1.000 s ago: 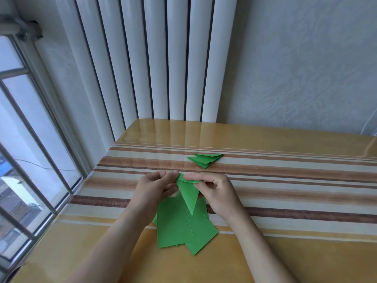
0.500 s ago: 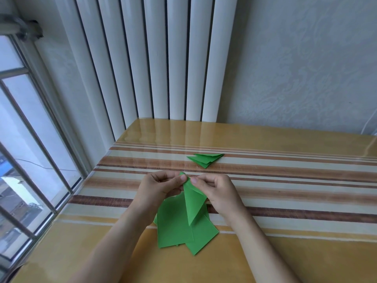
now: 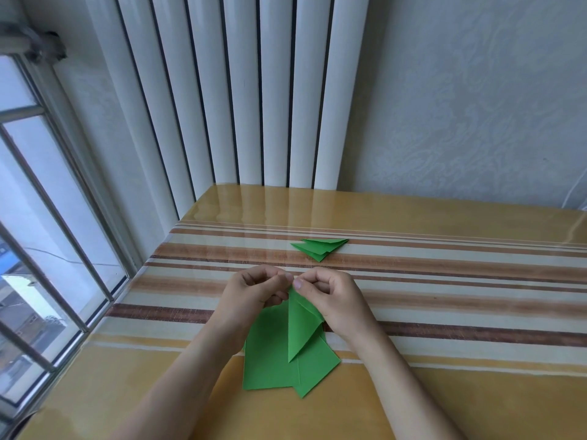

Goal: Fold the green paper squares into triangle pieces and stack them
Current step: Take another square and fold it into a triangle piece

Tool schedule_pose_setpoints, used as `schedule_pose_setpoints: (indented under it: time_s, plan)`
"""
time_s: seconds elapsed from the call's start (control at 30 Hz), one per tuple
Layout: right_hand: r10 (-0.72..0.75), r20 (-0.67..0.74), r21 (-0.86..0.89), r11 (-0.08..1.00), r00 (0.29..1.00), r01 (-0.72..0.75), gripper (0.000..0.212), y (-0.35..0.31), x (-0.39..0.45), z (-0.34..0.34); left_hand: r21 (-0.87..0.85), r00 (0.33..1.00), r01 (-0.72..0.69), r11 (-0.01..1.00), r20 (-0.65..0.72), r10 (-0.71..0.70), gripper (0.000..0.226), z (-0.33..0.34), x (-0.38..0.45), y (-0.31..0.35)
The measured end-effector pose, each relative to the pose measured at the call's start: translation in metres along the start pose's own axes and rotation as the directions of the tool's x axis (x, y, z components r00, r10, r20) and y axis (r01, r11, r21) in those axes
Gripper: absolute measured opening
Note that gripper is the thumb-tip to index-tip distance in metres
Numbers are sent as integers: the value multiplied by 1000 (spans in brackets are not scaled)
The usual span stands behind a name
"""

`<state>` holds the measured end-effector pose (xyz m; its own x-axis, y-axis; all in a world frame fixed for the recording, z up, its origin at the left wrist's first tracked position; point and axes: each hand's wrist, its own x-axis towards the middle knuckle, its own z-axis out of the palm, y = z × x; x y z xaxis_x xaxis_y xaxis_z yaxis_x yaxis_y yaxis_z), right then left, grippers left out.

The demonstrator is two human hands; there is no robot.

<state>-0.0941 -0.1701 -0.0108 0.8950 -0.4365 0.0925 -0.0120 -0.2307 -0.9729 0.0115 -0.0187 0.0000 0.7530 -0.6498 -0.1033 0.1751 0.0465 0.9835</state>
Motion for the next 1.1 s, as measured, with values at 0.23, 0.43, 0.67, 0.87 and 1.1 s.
schedule_pose_setpoints:
  time_s: [0.23,0.43,0.67,0.87,1.1]
  plan:
    - [-71,-2,-47,996,997,71,13,1,2,1,9,1000,-24,1000,-11,24,21,1,0,0]
    - [-15,3,-52,999,1000,16,14,2,2,0,-75,985,-28,997,-170,14,16,-3,3,3]
    - [15,2,-27,1000,1000,-15,11,3,1,1,-135,971,-24,991,-238,-9,17,-3,5,3]
    - [20,-50,-21,1000,999,-21,9,5,4,-1,-67,987,5,998,-162,-15,20,-1,3,1]
    - [53,4,8,999,999,-53,13,7,3,-3,-19,995,-25,999,-97,23,32,-3,4,-3]
